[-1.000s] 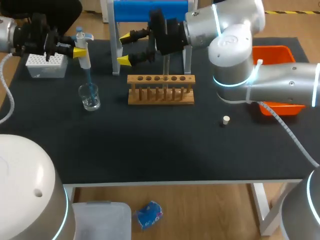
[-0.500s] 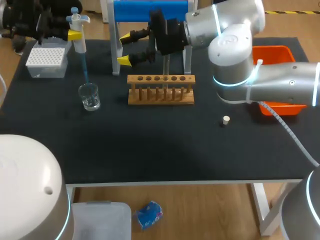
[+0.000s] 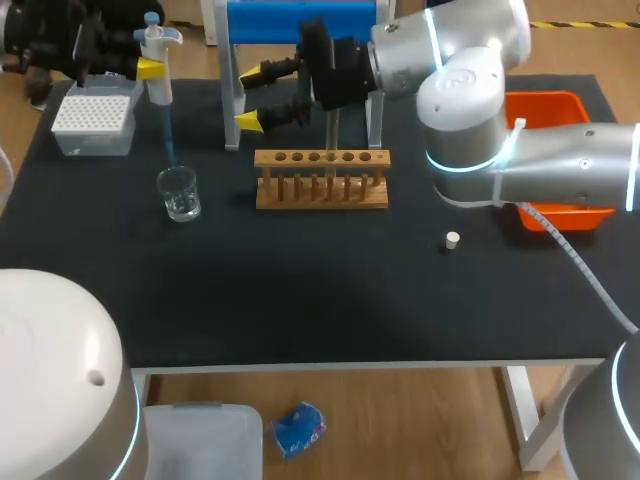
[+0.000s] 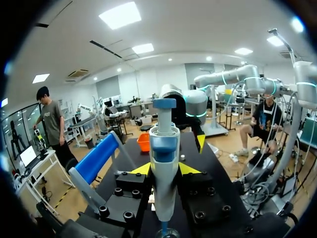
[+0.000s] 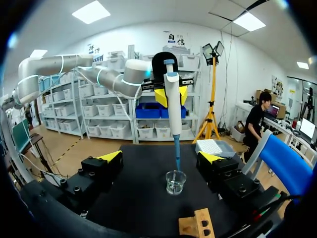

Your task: Invert the test tube, pick up the pipette, mount the tip to pipette, aspirate from beaker and dispense into the tube, eject the tip, return the pipette, and cap with the stopper.

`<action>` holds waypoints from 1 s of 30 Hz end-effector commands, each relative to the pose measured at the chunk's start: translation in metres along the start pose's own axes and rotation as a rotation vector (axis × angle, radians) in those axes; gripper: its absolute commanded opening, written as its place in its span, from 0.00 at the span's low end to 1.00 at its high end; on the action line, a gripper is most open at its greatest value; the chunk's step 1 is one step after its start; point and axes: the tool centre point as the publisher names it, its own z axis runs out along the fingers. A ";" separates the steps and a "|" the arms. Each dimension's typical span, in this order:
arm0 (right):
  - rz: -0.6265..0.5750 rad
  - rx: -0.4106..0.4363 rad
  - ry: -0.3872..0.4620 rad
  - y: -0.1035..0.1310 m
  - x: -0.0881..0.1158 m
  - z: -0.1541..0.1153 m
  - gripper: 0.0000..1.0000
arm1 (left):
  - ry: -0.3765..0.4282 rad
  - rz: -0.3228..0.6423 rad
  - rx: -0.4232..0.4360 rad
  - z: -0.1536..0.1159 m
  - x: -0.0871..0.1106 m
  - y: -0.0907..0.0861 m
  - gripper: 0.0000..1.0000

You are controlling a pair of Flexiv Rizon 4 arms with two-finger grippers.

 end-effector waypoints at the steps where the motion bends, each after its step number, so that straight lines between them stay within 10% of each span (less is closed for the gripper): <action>1: 0.000 0.001 0.001 0.000 0.000 0.000 1.00 | -0.002 -0.001 -0.003 0.000 0.000 -0.001 0.00; 12: -0.016 0.002 -0.017 0.001 -0.006 -0.015 1.00 | 0.005 0.009 -0.008 0.003 0.001 -0.006 0.00; 30: -0.090 0.046 -0.110 -0.011 -0.004 -0.123 1.00 | 0.016 0.019 -0.040 0.018 0.012 -0.026 0.00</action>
